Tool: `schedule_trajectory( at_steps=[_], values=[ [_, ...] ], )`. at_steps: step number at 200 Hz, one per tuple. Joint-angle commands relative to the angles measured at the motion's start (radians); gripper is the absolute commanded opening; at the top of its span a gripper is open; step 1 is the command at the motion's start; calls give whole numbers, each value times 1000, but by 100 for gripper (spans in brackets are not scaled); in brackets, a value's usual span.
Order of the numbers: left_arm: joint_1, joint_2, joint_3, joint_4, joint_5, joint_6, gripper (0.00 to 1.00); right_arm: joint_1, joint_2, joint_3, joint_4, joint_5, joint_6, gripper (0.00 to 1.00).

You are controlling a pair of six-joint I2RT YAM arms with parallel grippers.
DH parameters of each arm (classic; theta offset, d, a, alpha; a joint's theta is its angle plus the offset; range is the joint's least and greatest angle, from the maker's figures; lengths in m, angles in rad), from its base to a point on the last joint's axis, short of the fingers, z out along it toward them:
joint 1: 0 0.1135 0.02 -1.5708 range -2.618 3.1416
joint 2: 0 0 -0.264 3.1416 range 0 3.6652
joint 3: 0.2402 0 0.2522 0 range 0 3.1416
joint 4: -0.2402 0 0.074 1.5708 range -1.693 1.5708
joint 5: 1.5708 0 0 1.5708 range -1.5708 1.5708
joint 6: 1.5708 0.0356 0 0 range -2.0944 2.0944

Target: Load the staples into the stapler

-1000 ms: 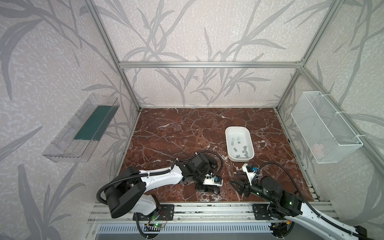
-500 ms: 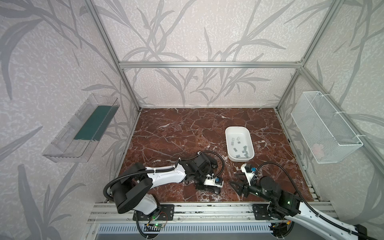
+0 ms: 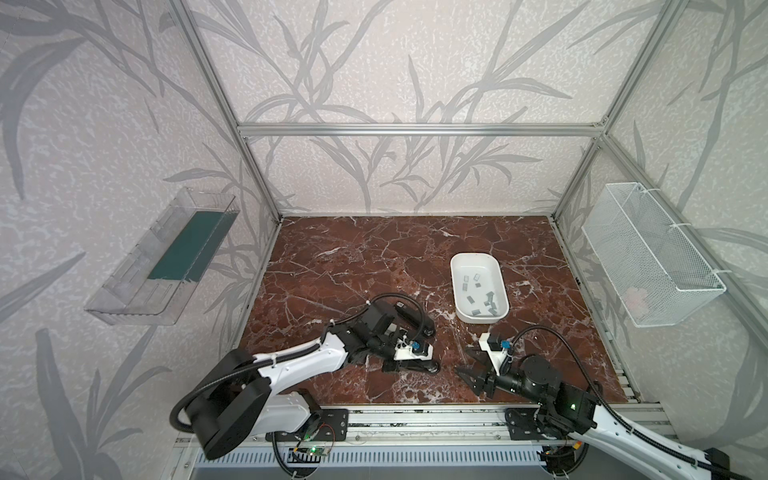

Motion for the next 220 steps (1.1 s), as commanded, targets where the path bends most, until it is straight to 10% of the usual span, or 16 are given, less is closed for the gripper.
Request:
schedule_trajectory(
  at_steps=[1, 161, 220],
  values=[
    [13, -81, -36, 155, 70, -63, 0, 7, -7, -14, 115, -94, -46, 68],
    [22, -57, 94, 25, 194, -156, 0, 21, 558, 96, 524, -125, -189, 47],
    [21, -59, 114, -29, 187, -138, 0, 29, 547, 118, 512, -140, -206, 55]
  ],
)
